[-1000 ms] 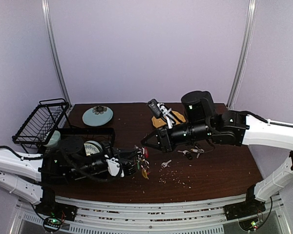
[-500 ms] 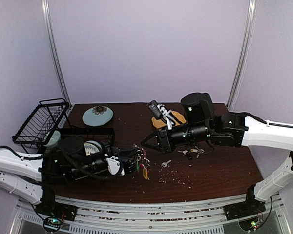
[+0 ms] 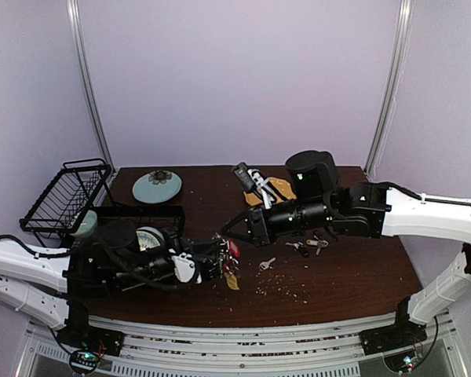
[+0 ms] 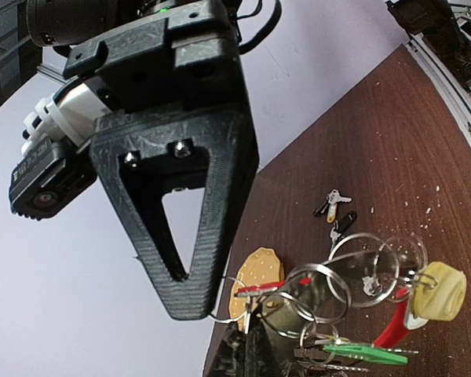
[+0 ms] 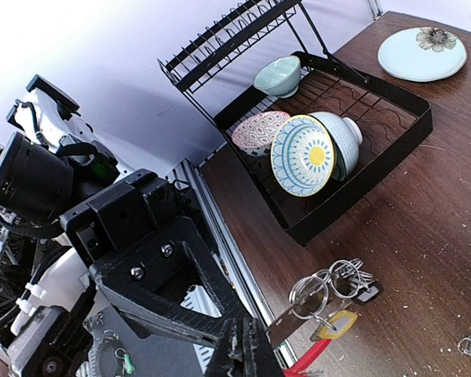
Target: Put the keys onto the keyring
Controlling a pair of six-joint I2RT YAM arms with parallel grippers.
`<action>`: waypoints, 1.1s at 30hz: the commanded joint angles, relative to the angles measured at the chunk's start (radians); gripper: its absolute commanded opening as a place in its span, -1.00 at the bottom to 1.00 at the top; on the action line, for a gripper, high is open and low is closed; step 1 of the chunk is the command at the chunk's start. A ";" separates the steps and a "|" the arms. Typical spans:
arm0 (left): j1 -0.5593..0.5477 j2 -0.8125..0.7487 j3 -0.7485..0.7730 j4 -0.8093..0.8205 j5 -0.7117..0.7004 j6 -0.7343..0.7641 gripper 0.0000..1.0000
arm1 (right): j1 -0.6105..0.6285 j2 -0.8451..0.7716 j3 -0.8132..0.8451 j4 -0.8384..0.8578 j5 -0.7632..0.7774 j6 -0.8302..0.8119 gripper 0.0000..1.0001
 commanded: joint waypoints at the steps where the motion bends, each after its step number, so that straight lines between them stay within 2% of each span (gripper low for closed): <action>1: -0.001 0.007 0.029 0.084 -0.029 -0.018 -1.00 | 0.014 0.020 0.011 0.017 -0.043 0.020 -1.00; 6: -0.001 0.011 0.031 0.093 -0.053 -0.027 -1.00 | 0.017 0.021 0.007 0.007 -0.047 0.025 -1.00; 16: -0.001 0.045 0.038 0.145 -0.184 -0.033 -1.00 | 0.018 0.029 -0.034 0.112 -0.076 0.127 -1.00; 25: -0.001 0.048 0.038 0.179 -0.231 -0.057 -1.00 | 0.017 0.039 -0.065 0.189 -0.074 0.192 -1.00; 29: -0.001 0.063 0.035 0.234 -0.294 -0.071 -1.00 | 0.017 0.052 -0.068 0.217 -0.068 0.213 -1.00; 33: -0.001 0.074 0.024 0.283 -0.298 -0.116 -1.00 | 0.018 0.071 -0.052 0.213 -0.059 0.213 -1.00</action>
